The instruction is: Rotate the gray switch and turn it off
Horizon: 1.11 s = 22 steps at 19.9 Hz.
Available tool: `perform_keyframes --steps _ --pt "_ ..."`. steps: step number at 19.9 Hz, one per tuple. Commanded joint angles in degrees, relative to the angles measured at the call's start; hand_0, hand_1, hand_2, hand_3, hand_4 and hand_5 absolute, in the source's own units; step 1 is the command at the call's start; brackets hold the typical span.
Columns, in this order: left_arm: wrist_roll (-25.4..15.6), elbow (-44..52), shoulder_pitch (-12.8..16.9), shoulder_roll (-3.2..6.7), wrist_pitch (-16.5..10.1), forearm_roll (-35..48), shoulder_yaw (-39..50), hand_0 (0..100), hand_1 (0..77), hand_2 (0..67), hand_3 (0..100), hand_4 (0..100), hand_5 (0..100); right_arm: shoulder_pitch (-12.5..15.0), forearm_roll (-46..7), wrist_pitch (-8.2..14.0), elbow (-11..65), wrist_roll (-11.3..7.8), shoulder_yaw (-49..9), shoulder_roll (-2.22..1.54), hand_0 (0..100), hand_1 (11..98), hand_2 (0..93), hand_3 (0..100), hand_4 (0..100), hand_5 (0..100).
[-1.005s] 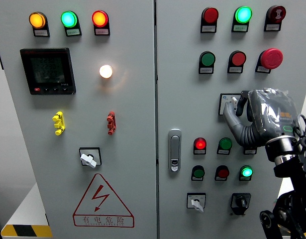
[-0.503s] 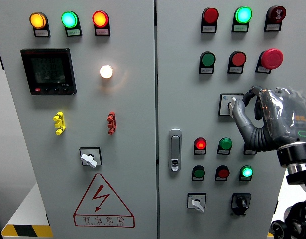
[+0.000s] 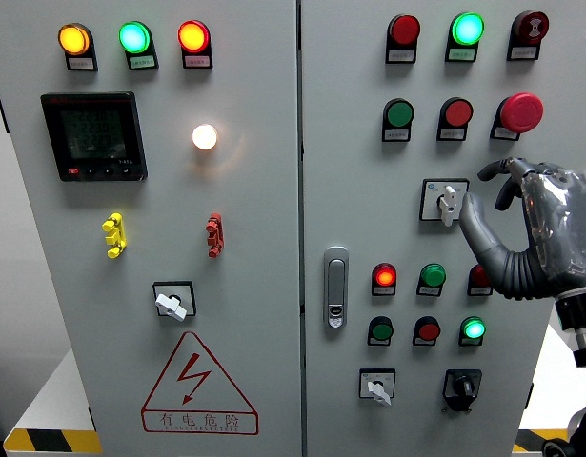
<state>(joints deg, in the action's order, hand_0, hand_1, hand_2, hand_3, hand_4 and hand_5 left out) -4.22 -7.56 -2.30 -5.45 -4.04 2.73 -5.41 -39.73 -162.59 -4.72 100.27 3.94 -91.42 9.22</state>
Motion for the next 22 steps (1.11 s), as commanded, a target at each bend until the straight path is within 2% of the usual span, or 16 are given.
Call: perform_keyframes --steps 1,2,3,4,6,8,11,15,22 --pt "0.0 0.0 0.0 0.00 0.0 0.0 0.0 85 0.0 13.4 19 8 11 1.6 -0.1 -0.1 1.6 -1.65 0.0 -0.08 0 28.9 31.1 42 32 56" --pt "0.0 0.0 -0.1 0.00 0.0 0.0 0.0 85 0.0 13.4 19 8 11 2.5 -0.2 -0.1 2.6 -2.62 -0.2 -0.08 0 29.8 29.2 38 26 48" --pt "0.0 0.0 0.0 0.00 0.0 0.0 0.0 85 0.0 13.4 19 8 11 3.2 -0.1 -0.1 3.3 -2.97 -0.7 -0.08 0 30.3 28.4 36 23 42" --pt "0.0 0.0 0.0 0.00 0.0 0.0 0.0 85 0.0 13.4 19 8 11 3.9 -0.2 -0.1 4.0 -3.24 -0.9 -0.08 0 30.7 27.9 34 22 41" --pt "0.0 0.0 0.0 0.00 0.0 0.0 0.0 85 0.0 13.4 19 8 11 5.1 -0.2 -0.1 5.3 -5.25 -1.7 -0.17 0 31.6 24.8 28 14 33" --pt "0.0 0.0 0.0 0.00 0.0 0.0 0.0 85 0.0 13.4 19 8 11 5.7 -0.7 -0.2 6.4 -7.63 -2.8 -0.17 0 32.6 20.1 20 11 25" --pt "0.0 0.0 0.0 0.00 0.0 0.0 0.0 85 0.0 13.4 19 8 11 5.8 -0.9 -0.2 7.4 -9.65 -4.6 -0.17 0 33.8 17.1 15 9 20" --pt "0.0 0.0 0.0 0.00 0.0 0.0 0.0 85 0.0 13.4 19 8 11 6.6 -1.0 -0.2 8.4 -9.92 -4.9 -0.17 0 34.5 11.4 14 9 16" --pt "0.0 0.0 0.0 0.00 0.0 0.0 0.0 85 0.0 13.4 19 8 11 7.2 -1.4 -0.2 9.1 -10.53 -4.8 -0.08 0 35.4 9.5 12 8 13"
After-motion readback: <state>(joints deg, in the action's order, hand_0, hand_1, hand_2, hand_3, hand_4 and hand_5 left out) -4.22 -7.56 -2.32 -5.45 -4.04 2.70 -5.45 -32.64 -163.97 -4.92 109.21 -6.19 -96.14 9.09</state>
